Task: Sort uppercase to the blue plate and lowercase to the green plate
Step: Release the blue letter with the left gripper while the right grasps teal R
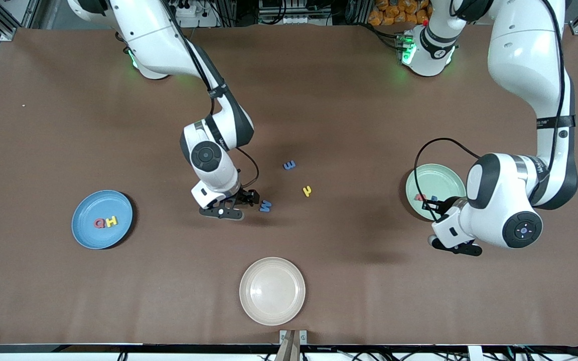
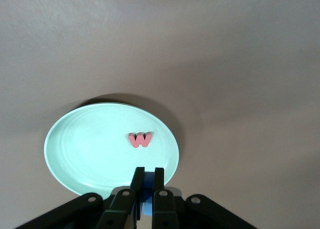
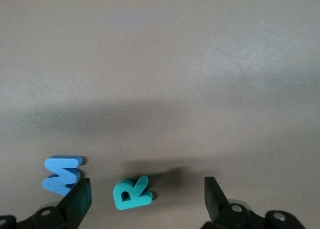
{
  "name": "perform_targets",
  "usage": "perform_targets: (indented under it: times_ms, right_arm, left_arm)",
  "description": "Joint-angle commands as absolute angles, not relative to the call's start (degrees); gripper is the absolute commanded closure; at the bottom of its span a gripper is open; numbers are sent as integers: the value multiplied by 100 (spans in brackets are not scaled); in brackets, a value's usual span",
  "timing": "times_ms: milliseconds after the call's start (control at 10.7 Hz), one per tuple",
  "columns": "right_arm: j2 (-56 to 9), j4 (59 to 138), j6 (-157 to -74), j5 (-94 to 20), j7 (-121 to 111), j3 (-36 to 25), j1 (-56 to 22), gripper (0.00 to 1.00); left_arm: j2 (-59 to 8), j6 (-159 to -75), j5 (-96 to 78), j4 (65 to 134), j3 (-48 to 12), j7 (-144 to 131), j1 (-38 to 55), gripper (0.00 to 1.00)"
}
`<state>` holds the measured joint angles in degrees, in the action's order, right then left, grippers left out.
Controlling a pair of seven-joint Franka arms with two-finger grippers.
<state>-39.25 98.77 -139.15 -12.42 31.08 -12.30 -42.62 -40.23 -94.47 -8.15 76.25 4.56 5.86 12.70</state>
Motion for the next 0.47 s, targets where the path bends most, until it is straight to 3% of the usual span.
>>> perform_targets:
  times_ms: [0,374]
  right_arm:
    - [-4069,9738,-13922,-1301,3164,-1257,-4386,0]
    - [-4192,9791,-14150,-1327,3173,-1257,-4509,0]
  left_arm:
    - [-3727,-9921,-773,8471,299,878,1047,100]
    - [-3779,-10485,-852,9017,290,1107,809,100]
